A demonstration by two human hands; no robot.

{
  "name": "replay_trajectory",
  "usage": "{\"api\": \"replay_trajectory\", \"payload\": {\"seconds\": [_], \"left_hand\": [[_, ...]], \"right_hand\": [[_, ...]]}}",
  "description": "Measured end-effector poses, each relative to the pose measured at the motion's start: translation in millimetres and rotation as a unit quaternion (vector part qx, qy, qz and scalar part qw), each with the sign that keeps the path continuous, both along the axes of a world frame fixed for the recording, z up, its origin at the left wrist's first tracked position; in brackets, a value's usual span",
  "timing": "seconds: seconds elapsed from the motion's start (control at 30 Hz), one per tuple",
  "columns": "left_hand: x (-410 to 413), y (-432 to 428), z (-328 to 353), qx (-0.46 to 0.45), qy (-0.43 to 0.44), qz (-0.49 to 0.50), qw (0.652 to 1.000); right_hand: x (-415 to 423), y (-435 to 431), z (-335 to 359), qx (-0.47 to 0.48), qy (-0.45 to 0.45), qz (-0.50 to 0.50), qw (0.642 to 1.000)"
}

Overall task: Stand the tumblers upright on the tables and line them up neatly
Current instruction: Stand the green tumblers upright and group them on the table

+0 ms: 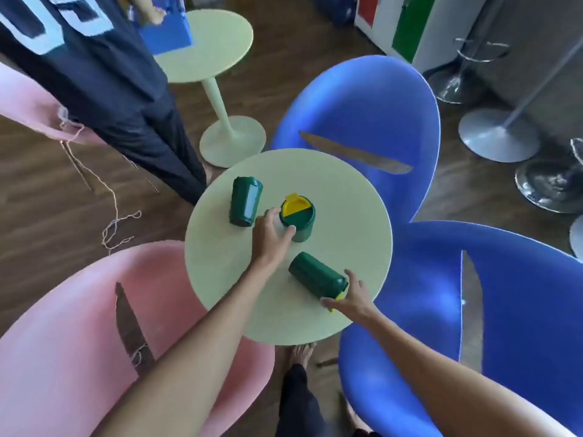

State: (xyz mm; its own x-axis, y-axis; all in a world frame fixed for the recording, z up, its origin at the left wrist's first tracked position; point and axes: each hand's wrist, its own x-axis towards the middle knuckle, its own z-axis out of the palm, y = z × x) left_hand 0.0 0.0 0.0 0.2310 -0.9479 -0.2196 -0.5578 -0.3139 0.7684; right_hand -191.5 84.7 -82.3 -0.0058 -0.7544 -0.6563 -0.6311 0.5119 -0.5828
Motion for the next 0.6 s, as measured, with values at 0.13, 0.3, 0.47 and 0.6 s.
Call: {"api": "replay_trajectory", "payload": {"seconds": [0.13,0.3,0.47,0.6], "left_hand": [[16,-45,-14,0.045,0.039,-0.066,0.996],[22,-75,-35,0.089,0.079,-0.133,0.984],[26,-87,-45,0.092,0.087,-0.154,0.98],[26,-97,-46,0.055,0.082,-0.152,0.983]], "right_hand": [[13,-3,-10,0.015,-0.018,-0.059,0.998],[24,-1,-6,-0.007,-0.05,-0.122,0.991],[46,-3,13,-0.074,-0.052,-0.172,0.981],[64,-16,30,-0.144,-0.029,-0.179,0.973]]}}
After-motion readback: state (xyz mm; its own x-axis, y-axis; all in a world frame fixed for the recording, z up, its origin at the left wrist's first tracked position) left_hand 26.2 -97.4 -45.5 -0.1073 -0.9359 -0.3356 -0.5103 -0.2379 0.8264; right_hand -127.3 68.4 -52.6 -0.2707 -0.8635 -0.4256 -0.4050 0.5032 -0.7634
